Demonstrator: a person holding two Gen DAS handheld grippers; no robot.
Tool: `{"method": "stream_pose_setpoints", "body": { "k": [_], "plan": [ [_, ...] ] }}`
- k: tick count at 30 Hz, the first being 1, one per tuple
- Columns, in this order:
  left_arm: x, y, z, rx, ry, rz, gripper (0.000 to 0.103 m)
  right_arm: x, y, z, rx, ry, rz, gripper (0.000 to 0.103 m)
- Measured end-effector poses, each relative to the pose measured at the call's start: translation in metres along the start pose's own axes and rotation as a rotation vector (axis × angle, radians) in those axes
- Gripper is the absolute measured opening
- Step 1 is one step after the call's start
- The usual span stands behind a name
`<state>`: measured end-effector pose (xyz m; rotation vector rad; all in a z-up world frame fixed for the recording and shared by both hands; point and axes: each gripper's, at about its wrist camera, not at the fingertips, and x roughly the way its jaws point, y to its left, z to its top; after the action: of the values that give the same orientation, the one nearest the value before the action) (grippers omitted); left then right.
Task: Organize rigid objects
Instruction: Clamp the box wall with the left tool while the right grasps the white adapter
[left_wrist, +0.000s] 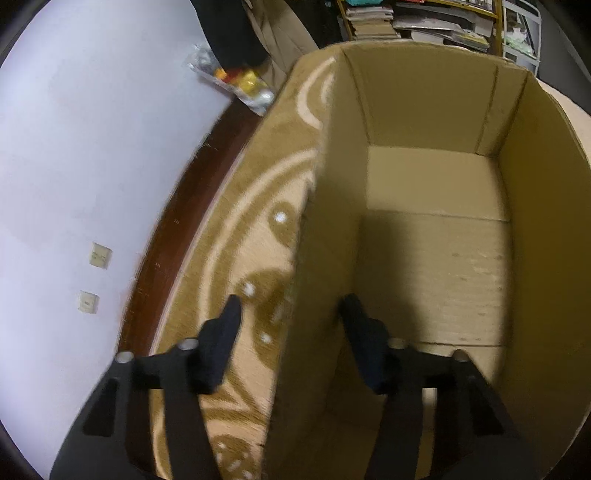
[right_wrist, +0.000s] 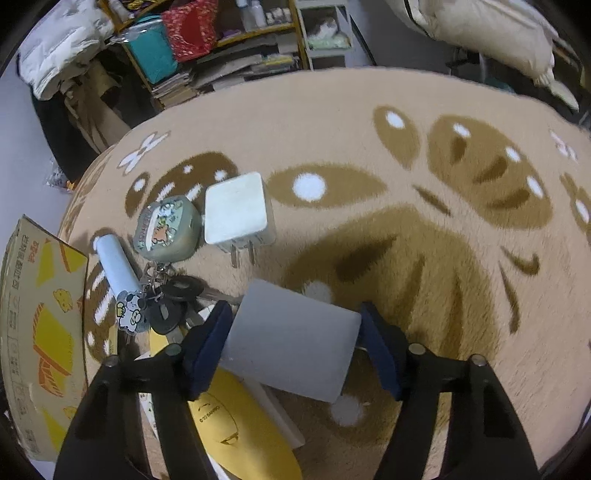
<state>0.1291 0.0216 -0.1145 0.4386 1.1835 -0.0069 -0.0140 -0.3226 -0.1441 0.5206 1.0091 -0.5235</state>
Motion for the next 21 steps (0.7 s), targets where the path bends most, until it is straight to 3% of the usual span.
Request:
{"method": "stream_pose_setpoints", "body": {
  "k": [5, 11, 21],
  "plan": [
    [0.004, -0.001, -0.003, -0.038, 0.055, -0.069, 0.025, -0.010, 0.012, 0.003, -0.062, -0.046, -0.009, 0.067],
    [-0.002, -0.004, -0.006, -0.032, 0.043, -0.069, 0.022, -0.029, 0.025, 0.002, -0.103, -0.118, -0.019, 0.067],
    [-0.004, -0.011, -0.010, -0.018, 0.035, -0.046, 0.022, -0.076, 0.081, 0.007, -0.168, -0.264, 0.163, 0.067]
  ]
}}
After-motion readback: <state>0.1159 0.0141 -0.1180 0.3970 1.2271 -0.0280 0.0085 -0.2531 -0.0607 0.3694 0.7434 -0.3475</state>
